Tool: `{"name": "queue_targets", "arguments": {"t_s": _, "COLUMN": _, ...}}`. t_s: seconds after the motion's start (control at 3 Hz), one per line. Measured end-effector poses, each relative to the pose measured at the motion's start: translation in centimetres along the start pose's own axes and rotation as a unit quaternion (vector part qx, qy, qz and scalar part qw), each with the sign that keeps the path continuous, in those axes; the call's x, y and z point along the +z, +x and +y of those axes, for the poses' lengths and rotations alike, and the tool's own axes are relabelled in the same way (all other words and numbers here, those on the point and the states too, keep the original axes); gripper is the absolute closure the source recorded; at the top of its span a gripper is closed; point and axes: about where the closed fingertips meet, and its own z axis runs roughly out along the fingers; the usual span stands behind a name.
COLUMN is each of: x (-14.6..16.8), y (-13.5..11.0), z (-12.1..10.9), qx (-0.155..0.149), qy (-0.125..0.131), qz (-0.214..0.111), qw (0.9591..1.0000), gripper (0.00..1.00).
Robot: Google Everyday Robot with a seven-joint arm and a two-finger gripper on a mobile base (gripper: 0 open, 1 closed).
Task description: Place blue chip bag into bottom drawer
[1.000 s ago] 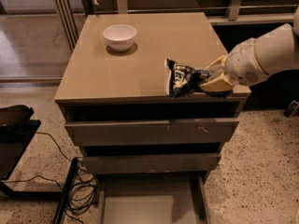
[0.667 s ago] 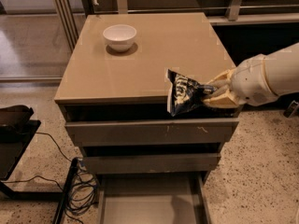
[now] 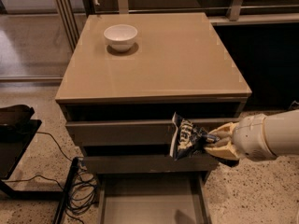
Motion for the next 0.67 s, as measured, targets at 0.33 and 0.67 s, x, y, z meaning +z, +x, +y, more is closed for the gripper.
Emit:
{"name": "queue_targets", "arguments": {"t_s": 0.33, "x": 0.0, "y": 0.0, "z": 0.0, "qx": 0.0, "qy": 0.0, "qz": 0.0, "qw": 1.0, "gripper": 1.0}}
{"name": "queue_targets", "arguments": {"t_s": 0.67, "x": 3.6, "y": 1.5, "z": 1.3, "qx": 0.012, "qy": -0.027, "qz": 0.007, "qw": 0.9995, "gripper": 1.0}}
